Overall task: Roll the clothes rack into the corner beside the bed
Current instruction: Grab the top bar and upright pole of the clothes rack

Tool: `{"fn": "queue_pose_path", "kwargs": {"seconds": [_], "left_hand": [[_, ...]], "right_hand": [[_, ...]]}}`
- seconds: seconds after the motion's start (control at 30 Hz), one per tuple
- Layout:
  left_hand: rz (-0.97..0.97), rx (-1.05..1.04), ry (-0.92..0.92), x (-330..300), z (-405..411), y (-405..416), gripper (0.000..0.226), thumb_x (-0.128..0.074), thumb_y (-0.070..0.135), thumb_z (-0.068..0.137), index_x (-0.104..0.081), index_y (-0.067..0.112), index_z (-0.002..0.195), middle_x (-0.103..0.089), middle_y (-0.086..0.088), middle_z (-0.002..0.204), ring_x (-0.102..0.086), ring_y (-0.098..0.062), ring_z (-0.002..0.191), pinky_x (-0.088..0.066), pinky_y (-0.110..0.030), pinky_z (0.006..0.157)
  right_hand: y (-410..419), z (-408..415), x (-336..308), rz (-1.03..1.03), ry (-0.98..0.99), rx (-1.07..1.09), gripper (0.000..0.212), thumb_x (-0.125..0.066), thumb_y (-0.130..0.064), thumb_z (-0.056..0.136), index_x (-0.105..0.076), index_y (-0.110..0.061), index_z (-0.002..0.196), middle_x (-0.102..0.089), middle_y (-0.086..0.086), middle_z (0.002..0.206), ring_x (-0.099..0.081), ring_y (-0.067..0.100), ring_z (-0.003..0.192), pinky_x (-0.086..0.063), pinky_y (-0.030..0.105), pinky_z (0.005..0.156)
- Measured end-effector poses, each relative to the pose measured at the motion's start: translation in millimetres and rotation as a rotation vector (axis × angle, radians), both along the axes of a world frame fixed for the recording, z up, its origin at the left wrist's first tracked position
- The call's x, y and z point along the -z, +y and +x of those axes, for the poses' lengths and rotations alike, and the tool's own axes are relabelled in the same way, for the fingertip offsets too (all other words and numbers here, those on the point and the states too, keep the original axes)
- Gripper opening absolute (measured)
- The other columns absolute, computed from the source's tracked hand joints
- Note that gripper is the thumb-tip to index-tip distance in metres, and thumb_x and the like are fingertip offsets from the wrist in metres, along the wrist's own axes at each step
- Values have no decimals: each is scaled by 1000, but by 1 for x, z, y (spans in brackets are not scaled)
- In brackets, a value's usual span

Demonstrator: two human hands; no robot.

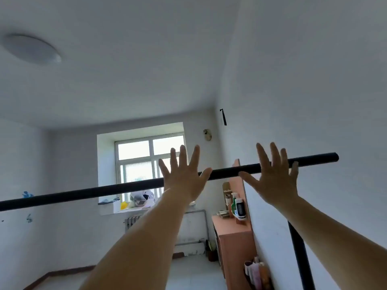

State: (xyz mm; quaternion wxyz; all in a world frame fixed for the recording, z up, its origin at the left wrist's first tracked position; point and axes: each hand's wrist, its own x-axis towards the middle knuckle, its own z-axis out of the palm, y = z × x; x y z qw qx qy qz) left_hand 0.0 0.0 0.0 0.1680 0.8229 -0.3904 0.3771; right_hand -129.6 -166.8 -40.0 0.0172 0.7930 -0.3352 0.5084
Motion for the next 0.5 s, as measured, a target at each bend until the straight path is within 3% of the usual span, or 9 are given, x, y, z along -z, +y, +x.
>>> {"fn": "queue_pose_path", "kwargs": {"seconds": [0.1, 0.2, 0.33, 0.43, 0.5], "left_hand": [[87, -12, 106, 10, -4, -19, 68, -14, 65, 89, 21, 40, 141, 9, -6, 159, 12, -34, 145, 10, -57, 112], [96, -56, 65, 19, -7, -34, 68, -13, 65, 89, 18, 37, 143, 2, -8, 160, 10, -38, 145, 9, -60, 112], [17, -183, 17, 29, -16, -45, 72, -16, 63, 90, 15, 30, 145, 9, -15, 158, 15, -39, 143, 13, -60, 110], [-38, -195, 1, 41, -25, -51, 78, -23, 62, 90, 18, 24, 145, 15, -21, 156, 18, -43, 142, 11, -60, 111], [-64, -172, 35, 51, -32, -54, 81, -25, 62, 89, 22, 23, 143, 22, -24, 153, 21, -45, 140, 12, -59, 111]], "right_hand": [[-15, -6, 26, -4, 5, 76, 90, -53, -54, 84, 3, -26, 148, 2, 11, 159, 4, 32, 146, -13, 61, 115], [-21, -5, 45, 9, -91, 42, 88, -64, -28, 84, -4, -22, 148, -1, 14, 158, -5, 35, 145, -24, 61, 112], [-24, 1, 63, 197, -343, -143, 81, -63, -5, 85, -12, -12, 147, -12, 20, 155, -44, 40, 129, -51, 42, 92], [-27, 5, 76, 251, -370, -160, 69, -54, -5, 91, -13, -5, 146, -35, 23, 146, -56, 39, 116, -52, 39, 89], [-28, 5, 80, 267, -390, -160, 57, -50, -6, 92, -23, -3, 142, -50, 23, 134, -60, 39, 111, -52, 41, 90]]}}
